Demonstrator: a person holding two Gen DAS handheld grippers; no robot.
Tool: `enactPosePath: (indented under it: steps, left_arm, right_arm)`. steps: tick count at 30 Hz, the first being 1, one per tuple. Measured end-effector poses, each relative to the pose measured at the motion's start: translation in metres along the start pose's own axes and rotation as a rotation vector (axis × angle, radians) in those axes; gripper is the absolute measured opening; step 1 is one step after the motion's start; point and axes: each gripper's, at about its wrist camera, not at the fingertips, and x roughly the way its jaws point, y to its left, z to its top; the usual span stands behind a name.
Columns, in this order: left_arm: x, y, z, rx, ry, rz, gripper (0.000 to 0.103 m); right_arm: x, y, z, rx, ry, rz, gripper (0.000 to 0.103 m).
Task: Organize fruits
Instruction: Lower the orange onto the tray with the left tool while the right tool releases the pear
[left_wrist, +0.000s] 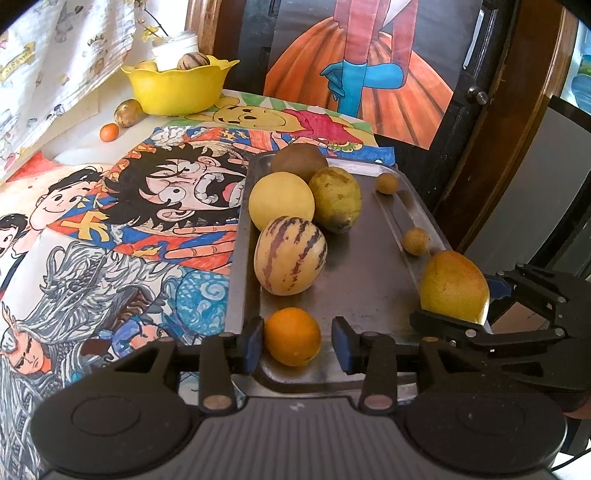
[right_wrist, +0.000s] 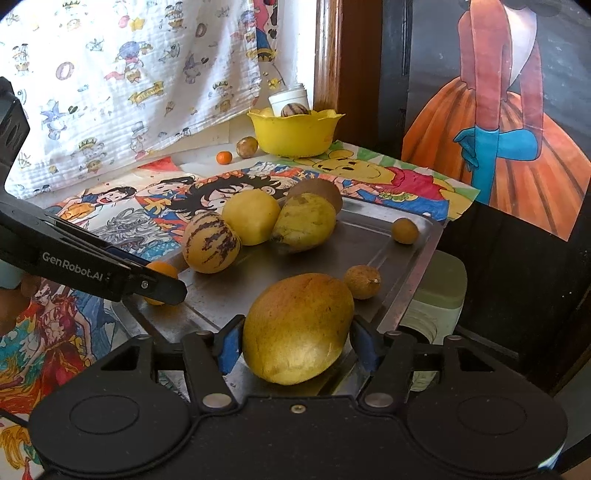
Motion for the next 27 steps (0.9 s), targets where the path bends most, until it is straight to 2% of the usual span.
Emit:
enactPosePath:
  steps: [5,8,11,13,18,27]
  left_arm:
    - [-0.010,-0.001,0.000,-0.010,-0.015,0.004,0.051]
    - [-0.020,-0.001,-0.001,-0.016,-0.036,0.009,0.059]
    - [-0.030,-0.002,-0.003,-0.019,-0.058,0.016,0.069]
    - [-0.039,-0.002,-0.005,-0.030,-0.075,0.028,0.084]
    - [-0.063,0.006,-0.012,-0.082,-0.117,0.053,0.097]
    - [-0.114,0.034,-0.039,-0.180,-0.178,0.151,0.102]
  right_arm:
    - [-0.014,0.000,-0.001,0.004,-0.019,-0.012,0.068]
    - [-0.025,0.002,-0.002,0.010,-0.033,-0.021,0.073]
    - [-0.036,0.006,-0.002,0.012,-0.050,-0.026,0.078]
    - [-0.045,0.009,-0.002,0.015,-0.063,-0.029,0.082]
    - [-0.065,0.018,-0.003,0.026,-0.088,-0.028,0.092]
    - [-0.099,0.045,-0.005,0.058,-0.123,-0.020,0.102]
